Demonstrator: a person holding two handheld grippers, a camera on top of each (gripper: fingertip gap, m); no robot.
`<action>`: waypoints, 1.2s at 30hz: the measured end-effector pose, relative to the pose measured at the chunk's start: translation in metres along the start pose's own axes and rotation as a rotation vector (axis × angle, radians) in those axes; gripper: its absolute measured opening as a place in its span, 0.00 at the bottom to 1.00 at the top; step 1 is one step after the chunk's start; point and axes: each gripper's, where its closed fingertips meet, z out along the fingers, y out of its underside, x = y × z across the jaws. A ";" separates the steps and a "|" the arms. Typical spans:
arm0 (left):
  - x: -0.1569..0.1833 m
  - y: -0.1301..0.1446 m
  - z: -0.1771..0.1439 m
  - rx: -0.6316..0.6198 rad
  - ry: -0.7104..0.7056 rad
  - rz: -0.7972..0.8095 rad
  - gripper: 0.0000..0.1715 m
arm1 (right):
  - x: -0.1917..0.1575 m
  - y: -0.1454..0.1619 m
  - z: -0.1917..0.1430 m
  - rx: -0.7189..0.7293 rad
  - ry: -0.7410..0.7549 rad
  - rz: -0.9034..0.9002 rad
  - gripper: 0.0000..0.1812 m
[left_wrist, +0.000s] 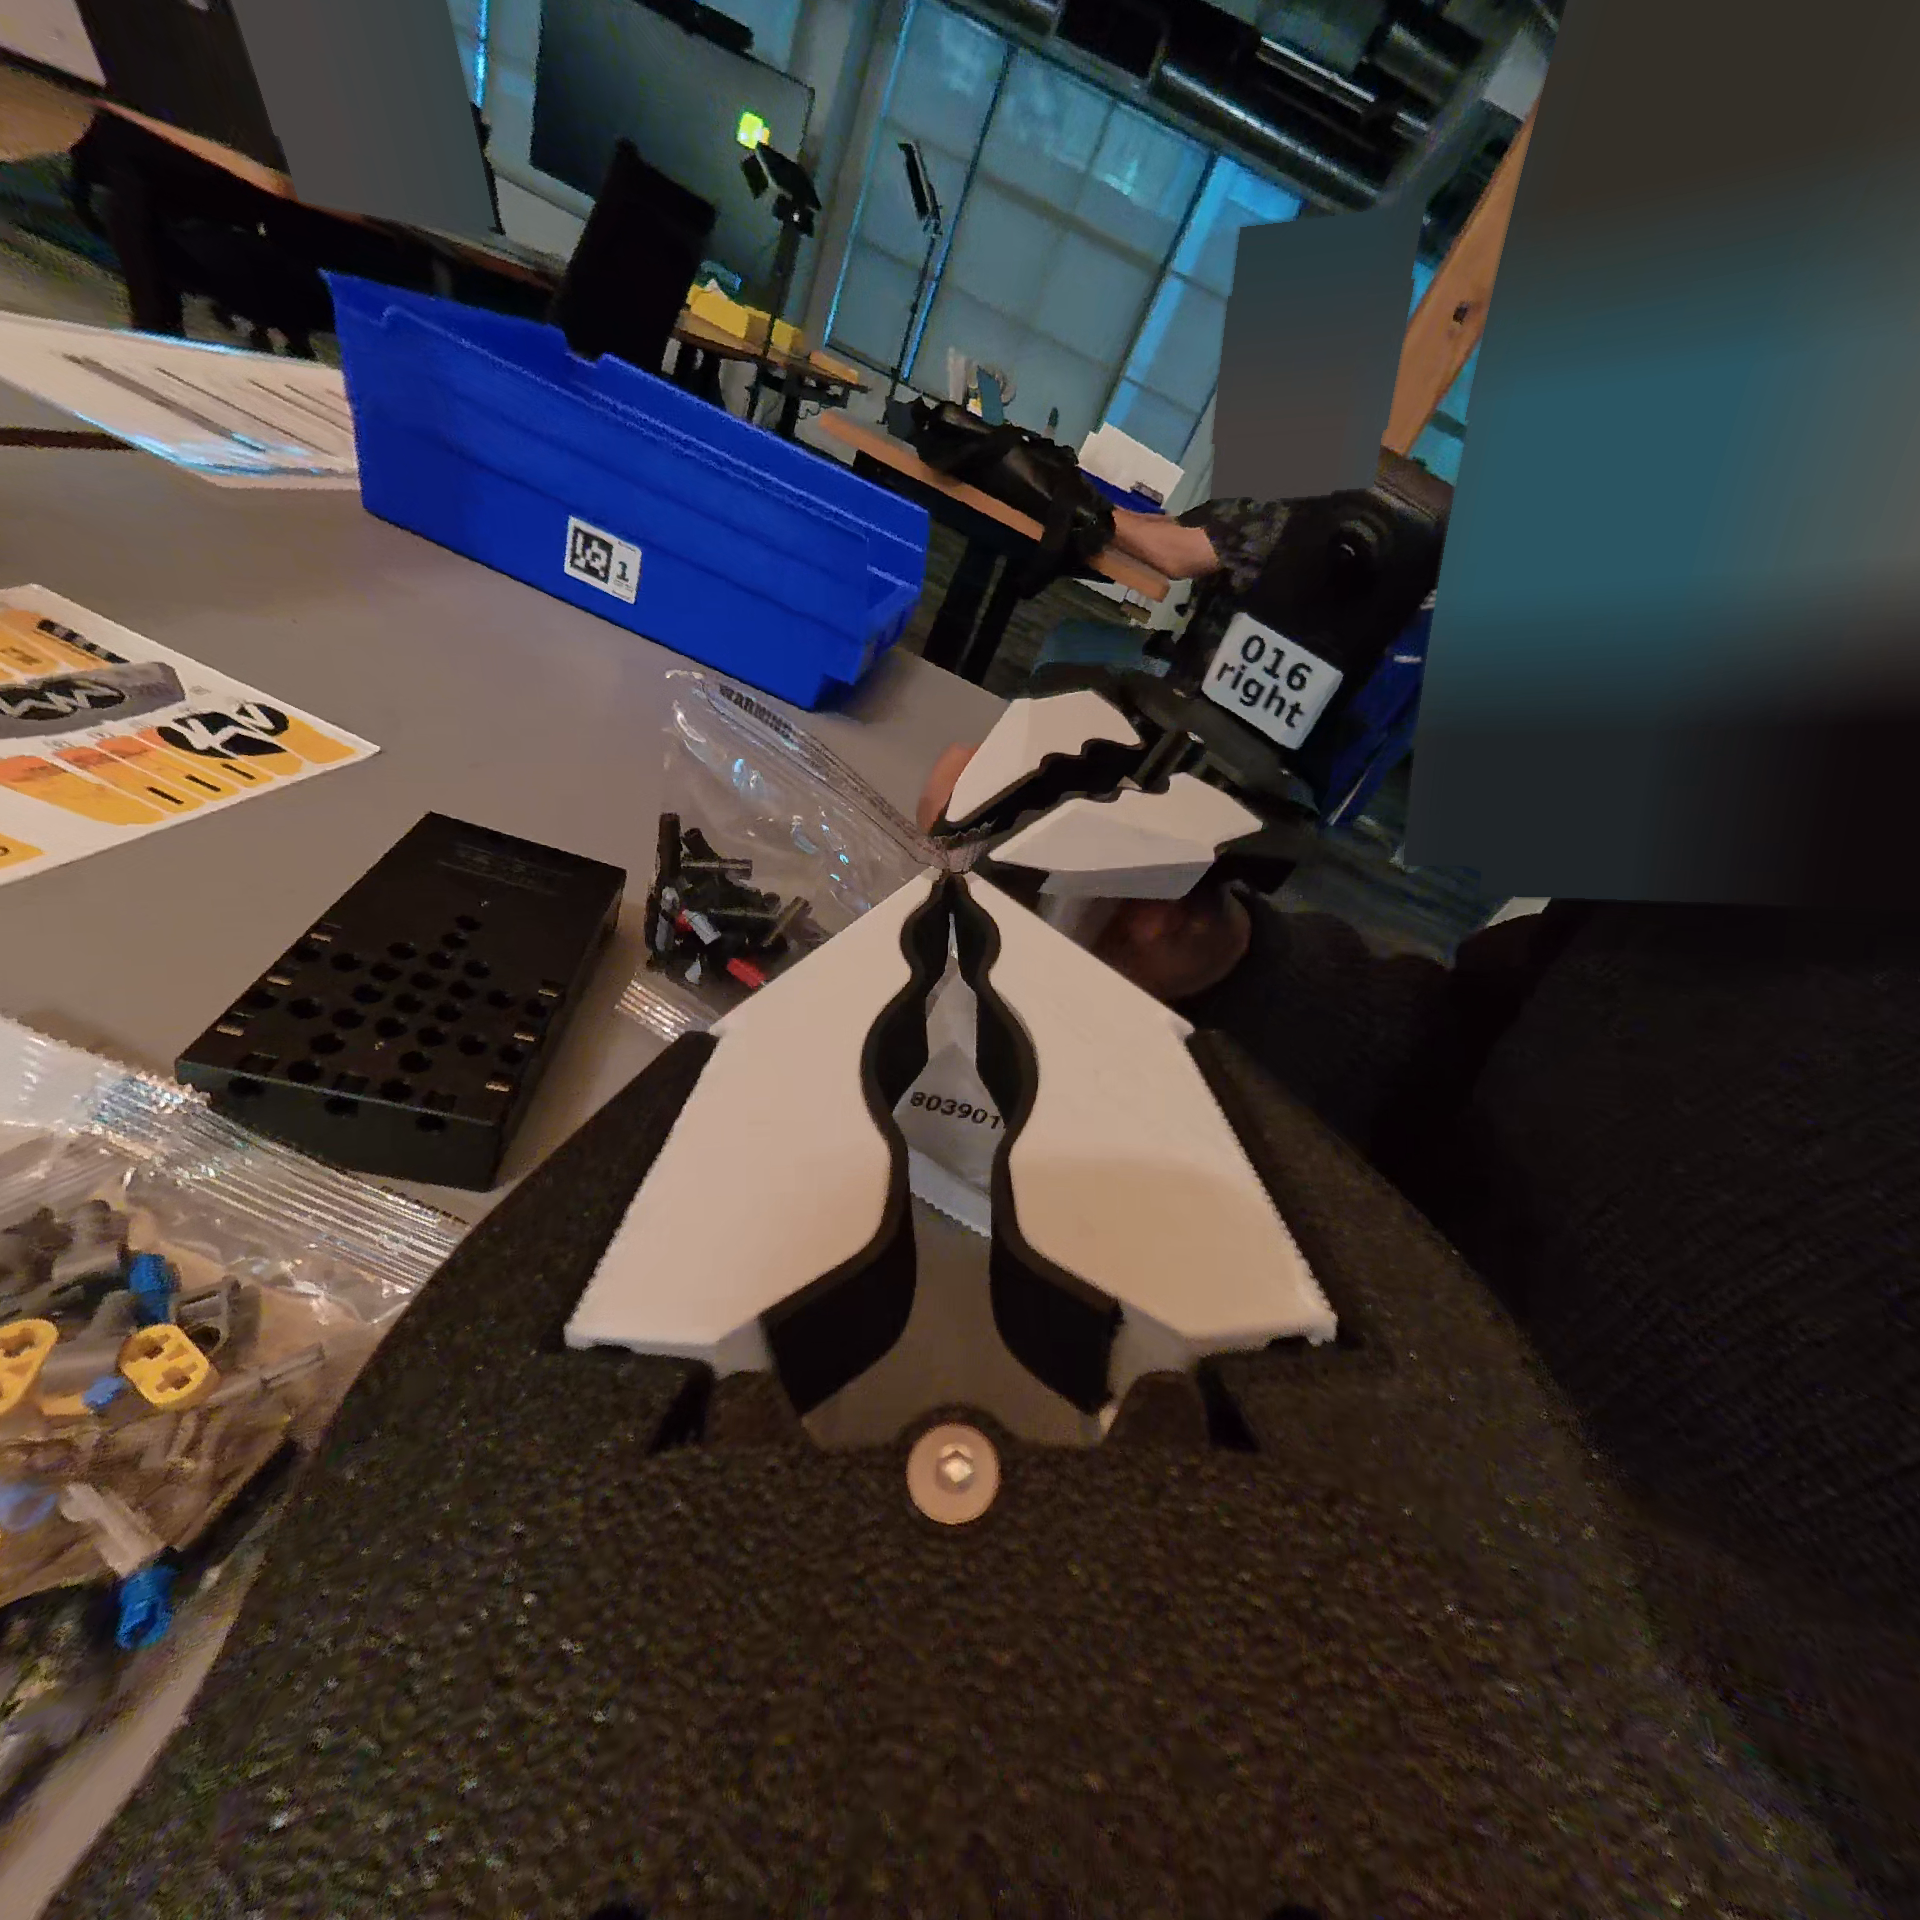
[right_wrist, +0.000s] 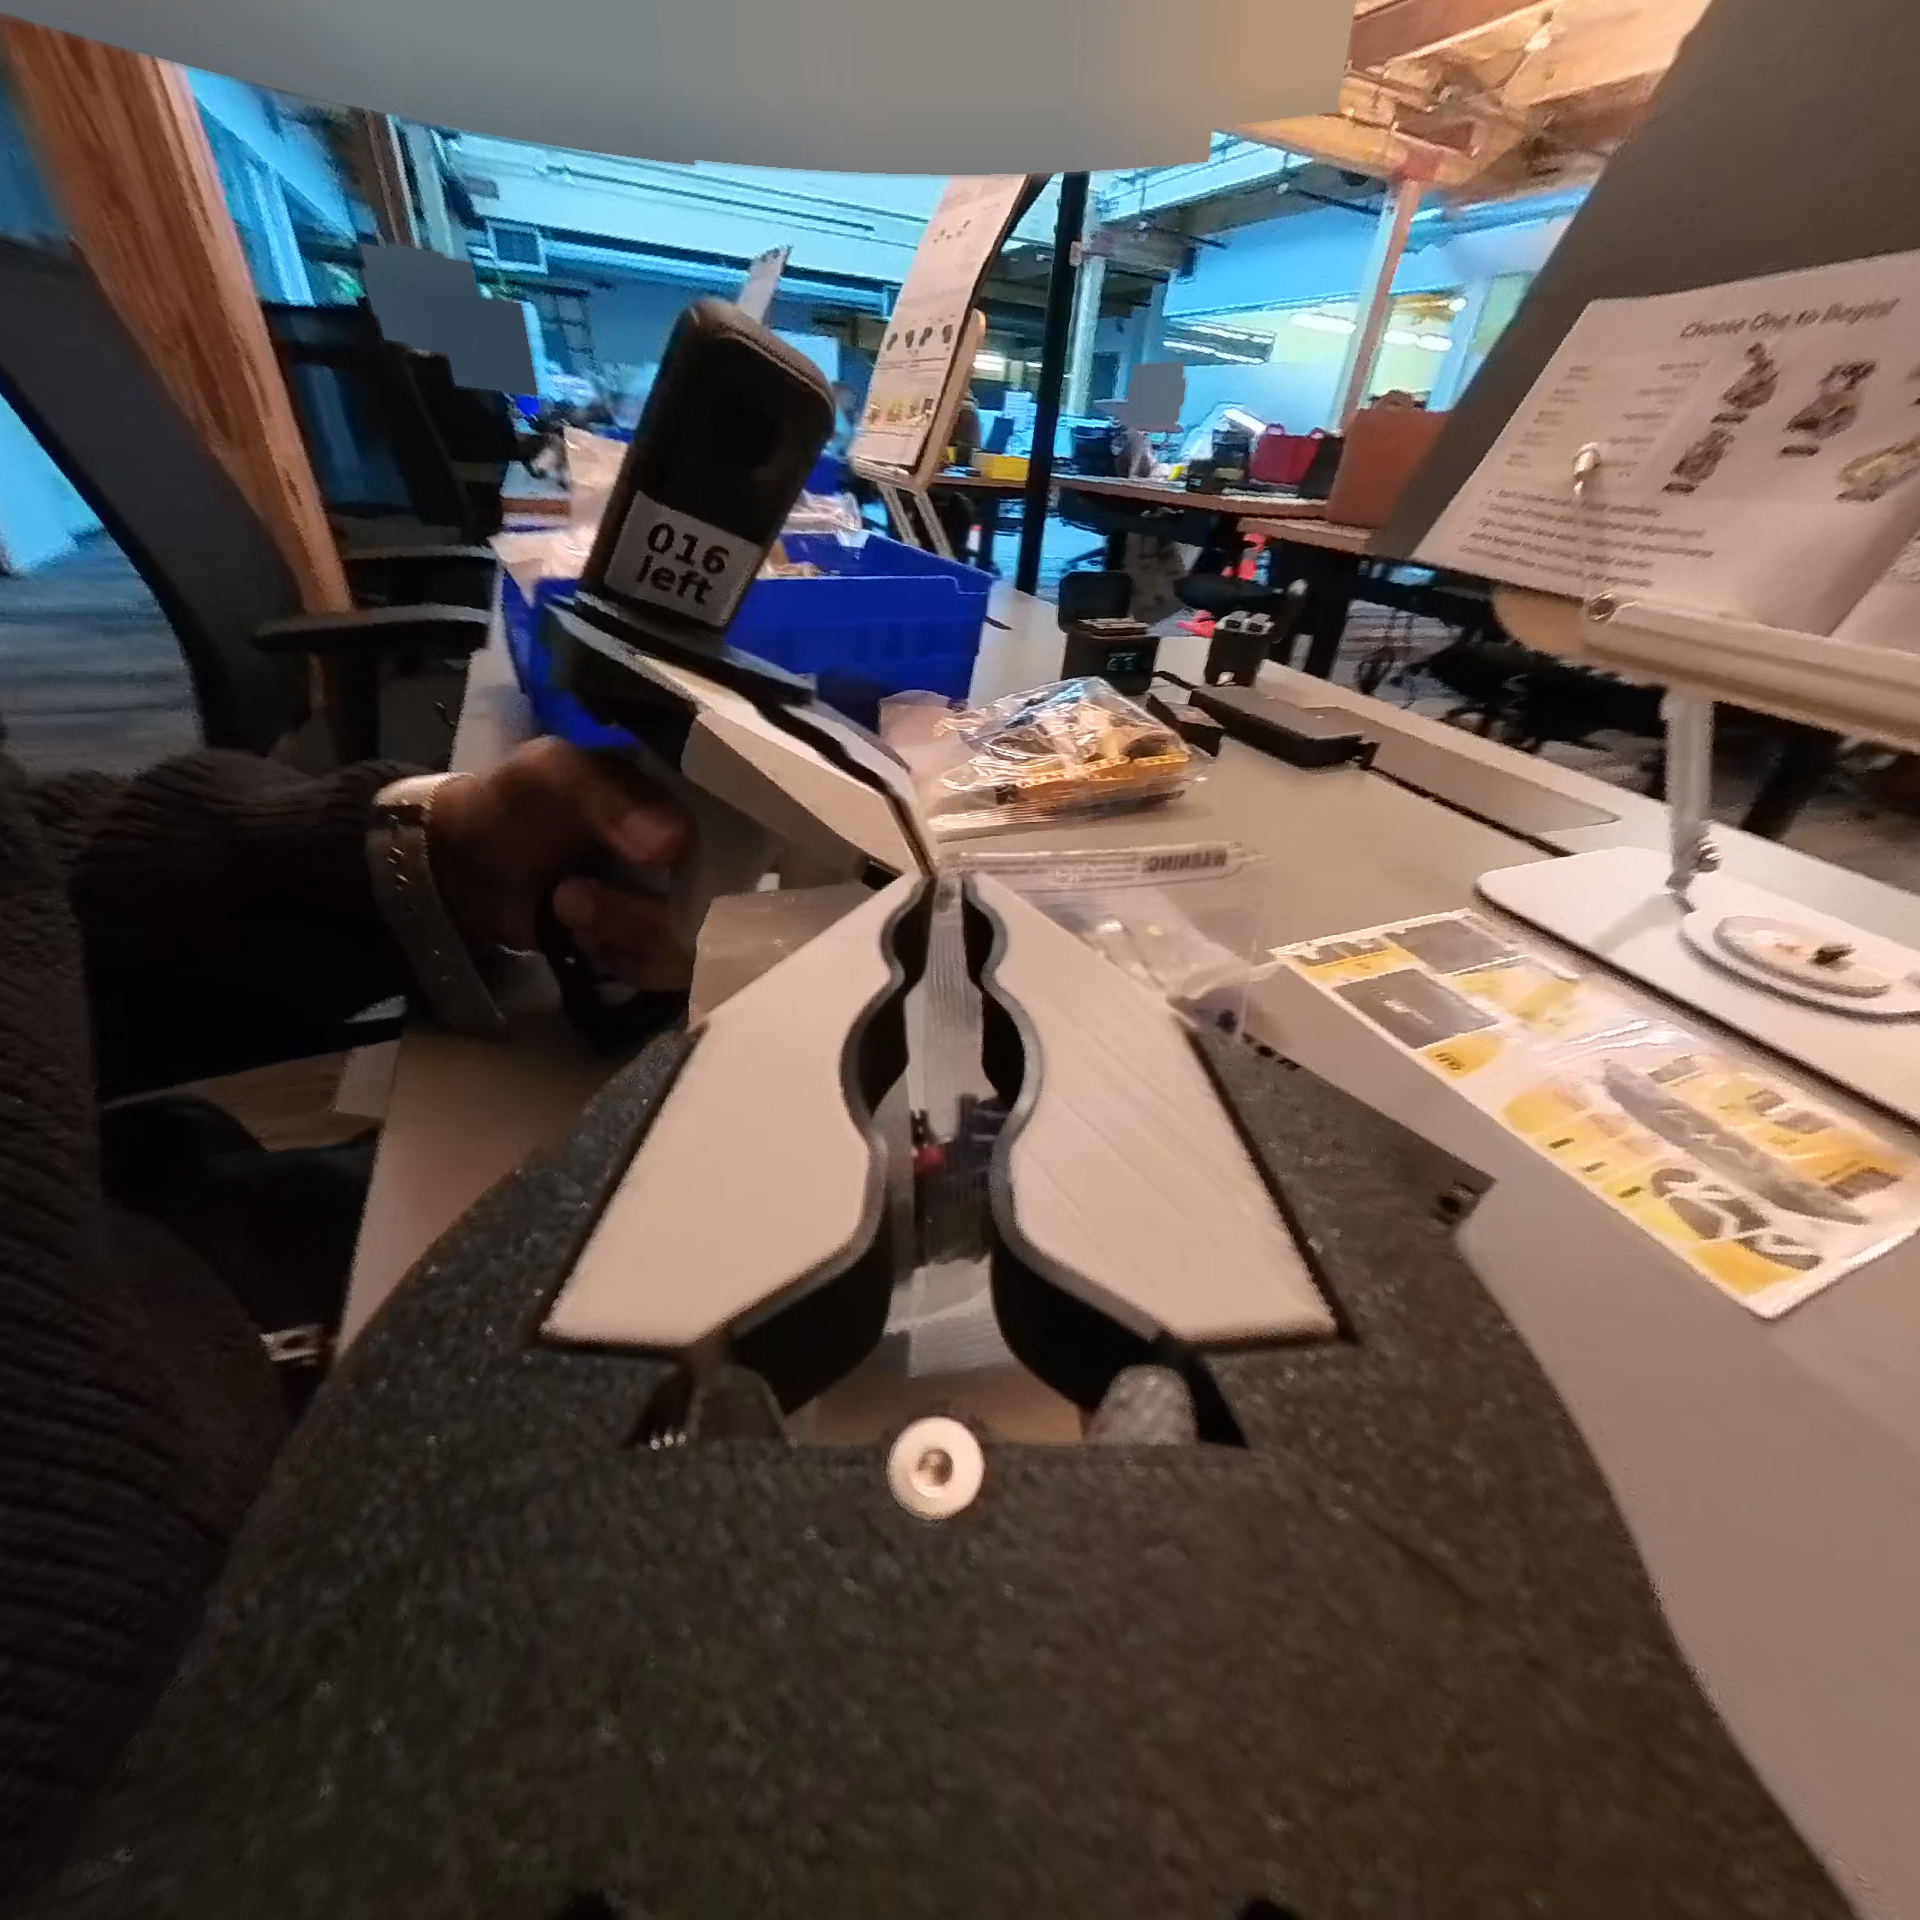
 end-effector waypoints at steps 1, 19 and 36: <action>0.001 0.000 0.000 -0.001 -0.003 0.017 0.00 | -0.001 0.000 0.000 0.003 -0.016 0.031 0.03; 0.005 0.006 0.004 -0.047 -0.043 0.165 0.00 | -0.002 0.001 -0.001 0.014 -0.123 0.285 0.04; -0.002 0.005 0.004 -0.032 -0.048 0.063 0.05 | 0.000 0.004 -0.001 -0.020 -0.088 0.174 0.00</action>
